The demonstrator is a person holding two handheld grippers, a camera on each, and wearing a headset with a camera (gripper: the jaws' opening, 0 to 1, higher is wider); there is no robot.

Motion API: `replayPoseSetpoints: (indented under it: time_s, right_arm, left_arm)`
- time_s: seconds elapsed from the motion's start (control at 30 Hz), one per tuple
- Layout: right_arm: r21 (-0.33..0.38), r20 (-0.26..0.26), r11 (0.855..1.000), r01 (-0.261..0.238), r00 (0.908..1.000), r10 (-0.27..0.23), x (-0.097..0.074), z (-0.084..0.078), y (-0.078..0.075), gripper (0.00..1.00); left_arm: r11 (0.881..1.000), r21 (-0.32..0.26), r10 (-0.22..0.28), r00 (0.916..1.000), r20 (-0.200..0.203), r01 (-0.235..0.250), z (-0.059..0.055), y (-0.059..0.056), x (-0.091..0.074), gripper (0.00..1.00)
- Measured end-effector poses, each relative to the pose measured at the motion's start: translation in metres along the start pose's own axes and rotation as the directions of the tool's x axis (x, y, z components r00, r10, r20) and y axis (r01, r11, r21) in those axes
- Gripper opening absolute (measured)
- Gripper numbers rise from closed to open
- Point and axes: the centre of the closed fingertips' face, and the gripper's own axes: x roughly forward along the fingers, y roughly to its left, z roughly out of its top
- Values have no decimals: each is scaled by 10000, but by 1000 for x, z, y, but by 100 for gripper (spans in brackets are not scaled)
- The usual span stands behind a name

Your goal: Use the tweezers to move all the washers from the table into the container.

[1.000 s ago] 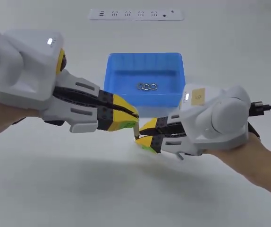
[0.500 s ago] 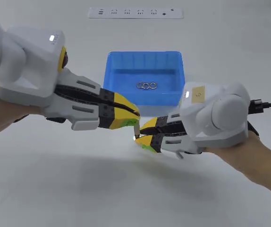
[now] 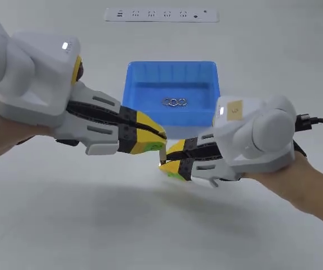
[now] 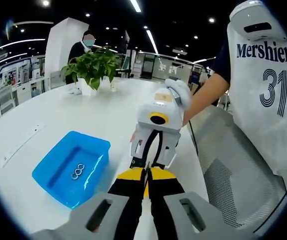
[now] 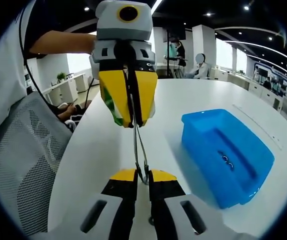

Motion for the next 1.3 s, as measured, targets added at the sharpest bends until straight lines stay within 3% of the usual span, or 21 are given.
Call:
replayPoseSetpoints:
  time_s: [0.13, 0.37, 0.8, 1.1, 1.3]
  right_arm:
    - [-109, -66, 9999, -16, 10000, 16, 0, 1, 3, 9]
    - [-321, 175, 9994, 122, 9998, -116, -8, 17, 4, 9]
    - [-1024, 749, 9916, 786, 9947, -711, -40, 56, -13, 9]
    - [-1459, 1007, 9798, 1366, 9873, -1227, -56, 78, -37, 9]
    - [-1502, 1108, 9737, 1716, 9815, -1559, -59, 84, -61, 9]
  left_arm:
    - [10000, 58, -56, 9999, -87, 56, 0, -2, -1, 6]
    - [9996, 266, 2, 10000, 31, -2, 15, -6, -11, 6]
    - [9916, 1269, 196, 9989, 418, -248, 61, -3, -29, 6]
    - [9782, 2053, 211, 9986, 490, -308, 90, 13, -34, 6]
    - [9729, 2284, 242, 9984, 506, -351, 99, 31, -31, 6]
